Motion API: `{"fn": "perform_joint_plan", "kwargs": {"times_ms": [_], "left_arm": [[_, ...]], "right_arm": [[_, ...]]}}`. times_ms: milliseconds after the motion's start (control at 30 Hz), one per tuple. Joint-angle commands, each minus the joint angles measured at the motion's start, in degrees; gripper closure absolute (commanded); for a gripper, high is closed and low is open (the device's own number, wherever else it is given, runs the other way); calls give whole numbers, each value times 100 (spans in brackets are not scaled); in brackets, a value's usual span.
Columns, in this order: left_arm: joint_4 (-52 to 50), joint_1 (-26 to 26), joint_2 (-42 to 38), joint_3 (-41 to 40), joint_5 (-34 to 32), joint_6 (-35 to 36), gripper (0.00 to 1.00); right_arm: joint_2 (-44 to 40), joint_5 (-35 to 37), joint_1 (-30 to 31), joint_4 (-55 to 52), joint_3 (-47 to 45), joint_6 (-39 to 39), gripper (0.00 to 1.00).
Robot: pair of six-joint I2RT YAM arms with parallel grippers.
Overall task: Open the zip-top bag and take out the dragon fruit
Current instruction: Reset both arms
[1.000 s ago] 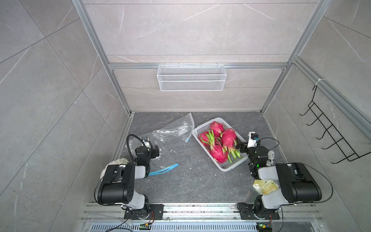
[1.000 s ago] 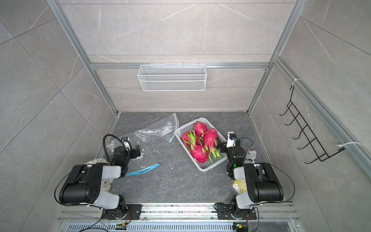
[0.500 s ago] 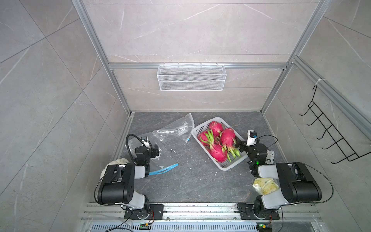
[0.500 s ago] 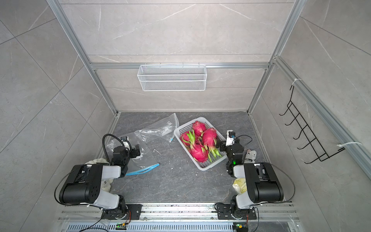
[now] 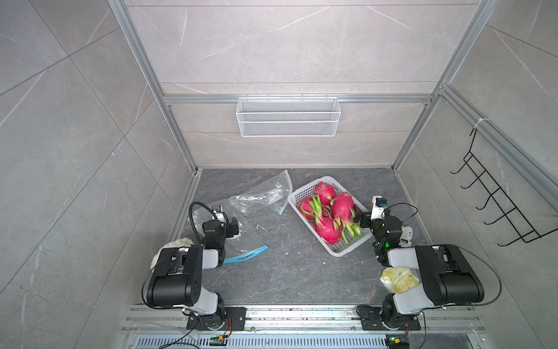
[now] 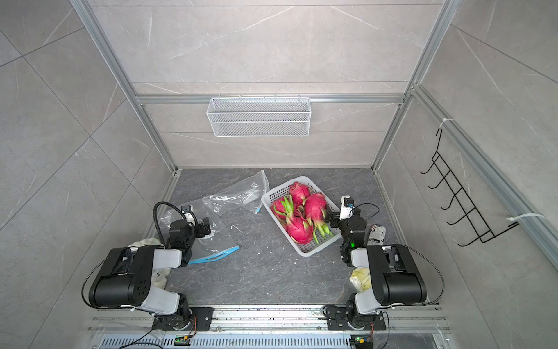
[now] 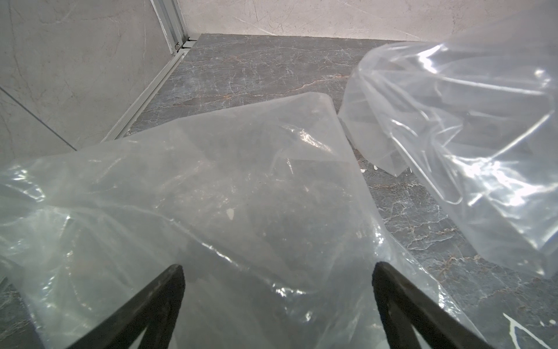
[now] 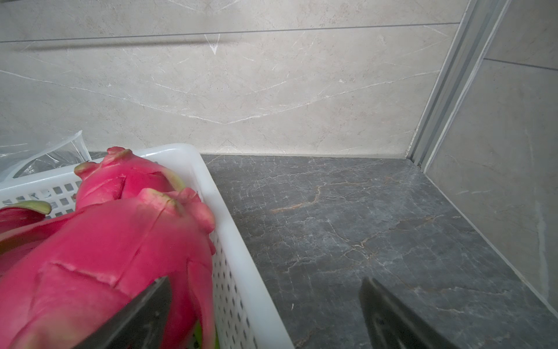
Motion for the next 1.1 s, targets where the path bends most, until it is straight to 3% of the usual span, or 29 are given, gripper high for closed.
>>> {"fn": "perform_joint_plan", "kwargs": {"times_ms": [0, 333, 433, 567, 600, 633, 667, 700, 833, 867, 933, 967, 1033, 1067], "left_arm": [[204, 34, 16, 140, -47, 60, 0], [241, 30, 3, 108, -72, 55, 0], [64, 256, 8, 203, 355, -21, 0], [55, 276, 7, 203, 369, -24, 2], [53, 270, 7, 209, 365, -21, 14], [53, 274, 7, 203, 365, -21, 35], [48, 276, 7, 203, 366, -20, 82], [50, 272, 8, 205, 361, -20, 100], [56, 270, 7, 205, 356, -23, 99], [52, 276, 5, 202, 361, -25, 80], [52, 270, 7, 202, 357, -21, 85], [51, 276, 7, 195, 363, -22, 83], [54, 275, 7, 196, 360, -27, 65], [56, 276, 7, 200, 357, -27, 62]], "right_arm": [[98, -114, 66, -783, -44, 66, 0], [95, -130, 67, -821, -30, 58, 1], [98, -131, 70, -831, -22, 48, 1], [97, -105, 87, -873, -3, 41, 0], [95, -81, 96, -882, 0, 38, 0], [93, -70, 109, -903, 15, 25, 0], [95, -88, 109, -936, 34, 12, 0], [98, -76, 126, -960, 43, -19, 1], [98, 29, 201, -995, 62, -40, 1], [95, 36, 197, -1006, 62, -40, 1], [94, 39, 197, -1005, 61, -39, 1], [98, 51, 202, -1000, 58, -38, 1], [98, 49, 206, -1000, 62, -40, 1], [98, 53, 206, -1000, 57, -40, 1]]}}
